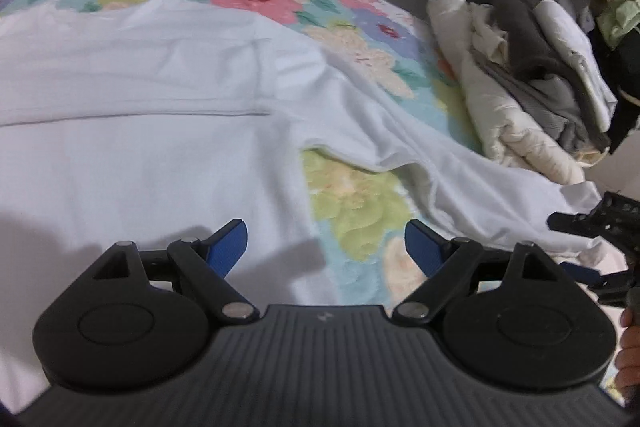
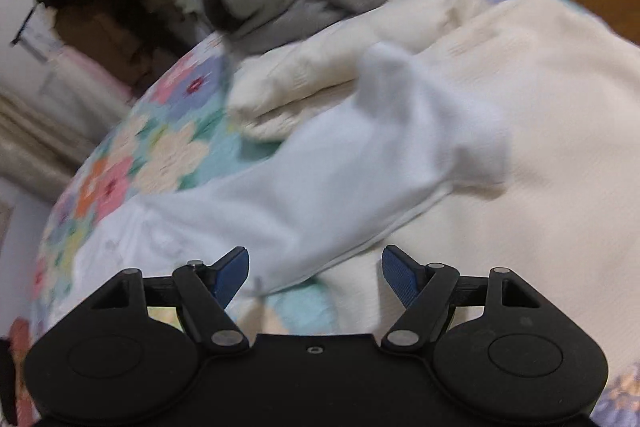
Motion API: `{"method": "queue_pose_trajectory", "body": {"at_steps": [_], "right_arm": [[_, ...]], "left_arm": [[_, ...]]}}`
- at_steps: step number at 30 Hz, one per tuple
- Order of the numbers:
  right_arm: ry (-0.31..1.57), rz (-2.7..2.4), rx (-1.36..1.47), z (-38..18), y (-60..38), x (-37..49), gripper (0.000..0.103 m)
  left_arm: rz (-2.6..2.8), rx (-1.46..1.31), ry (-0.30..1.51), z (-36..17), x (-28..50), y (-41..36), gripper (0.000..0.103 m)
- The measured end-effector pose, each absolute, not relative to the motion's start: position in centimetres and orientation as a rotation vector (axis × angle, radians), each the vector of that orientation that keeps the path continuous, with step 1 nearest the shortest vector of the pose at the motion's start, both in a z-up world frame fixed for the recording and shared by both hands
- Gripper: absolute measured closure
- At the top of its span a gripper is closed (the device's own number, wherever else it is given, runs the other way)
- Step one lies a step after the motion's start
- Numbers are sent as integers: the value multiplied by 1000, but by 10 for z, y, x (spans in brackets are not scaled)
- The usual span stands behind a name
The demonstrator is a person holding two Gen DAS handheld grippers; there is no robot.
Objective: Fold clothes
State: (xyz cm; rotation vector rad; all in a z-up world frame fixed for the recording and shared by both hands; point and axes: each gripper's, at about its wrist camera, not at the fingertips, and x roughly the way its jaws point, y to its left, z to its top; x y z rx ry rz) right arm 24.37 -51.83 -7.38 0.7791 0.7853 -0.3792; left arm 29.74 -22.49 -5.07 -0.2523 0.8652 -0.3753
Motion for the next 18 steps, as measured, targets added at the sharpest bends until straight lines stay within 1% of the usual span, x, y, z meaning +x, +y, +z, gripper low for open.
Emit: {"method": "queue_pose_trajectory", "body": {"at_steps": [2, 5, 6, 7, 8, 9, 10, 13, 18], "right_arm": [[762, -419, 828, -80, -534, 242, 25], [580, -534, 942, -89, -543, 231, 25], [559, -557, 931, -90, -542, 234, 25], [550, -576, 906, -91, -540, 239, 30], [541, -594, 881, -91, -538, 244, 48], [523, -564, 859, -89, -534, 248, 64], [502, -520, 838, -85, -530, 251, 87], [507, -347, 885, -82, -516, 264, 91], [518, -48, 966, -79, -491, 284, 92]], "left_arm": [[-375, -254, 859, -52, 299, -227, 16], [-355, -221, 833, -51, 300, -224, 18], [-340, -203, 821, -51, 299, -224, 18], [-335, -190, 808, -50, 298, -222, 18], [-332, -180, 796, -49, 297, -220, 18], [-329, -169, 783, -47, 296, -217, 18], [-331, -156, 766, -46, 294, -215, 18], [-344, -116, 715, -42, 287, -207, 18], [-396, -66, 641, -33, 272, -193, 17]]}}
